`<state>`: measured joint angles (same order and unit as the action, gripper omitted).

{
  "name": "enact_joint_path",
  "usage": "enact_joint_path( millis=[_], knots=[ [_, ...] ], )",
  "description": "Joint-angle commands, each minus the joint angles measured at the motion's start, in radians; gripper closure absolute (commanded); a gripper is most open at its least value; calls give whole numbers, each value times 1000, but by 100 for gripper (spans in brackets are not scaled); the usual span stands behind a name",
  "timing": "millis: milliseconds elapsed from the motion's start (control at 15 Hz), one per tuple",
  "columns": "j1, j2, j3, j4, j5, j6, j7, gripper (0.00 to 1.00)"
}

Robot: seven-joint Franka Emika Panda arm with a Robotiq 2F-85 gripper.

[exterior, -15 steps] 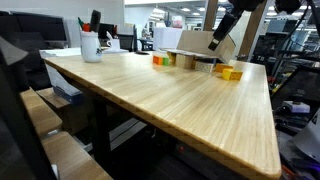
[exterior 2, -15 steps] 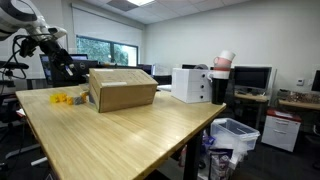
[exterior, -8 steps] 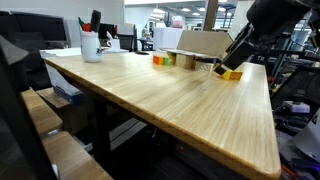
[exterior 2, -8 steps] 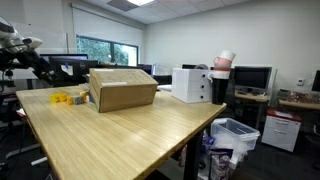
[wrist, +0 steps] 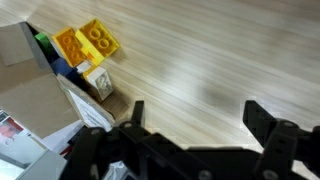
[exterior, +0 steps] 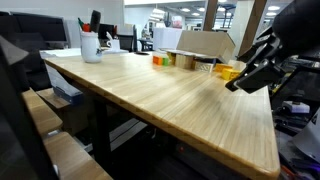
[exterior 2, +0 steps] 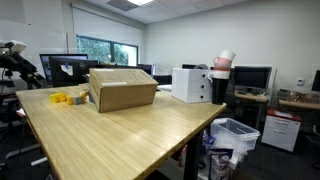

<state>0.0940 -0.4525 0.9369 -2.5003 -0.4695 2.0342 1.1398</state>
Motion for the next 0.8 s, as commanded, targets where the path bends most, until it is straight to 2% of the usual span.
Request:
enact_joint_path(
  millis=[0,333,533,600,667,733],
  knots=[
    [17,178,17,143,33,-47,-19,0],
    [59,385,65,309,17,-125,4,0],
    [131,513,71,440,-1,-243,43,0],
    [79,325,-84,296,82,-105,-189,0],
    [92,347,-87,328,92,-143,-204,0],
    [97,338,-122,329,101,-154,-248,0]
  ],
)
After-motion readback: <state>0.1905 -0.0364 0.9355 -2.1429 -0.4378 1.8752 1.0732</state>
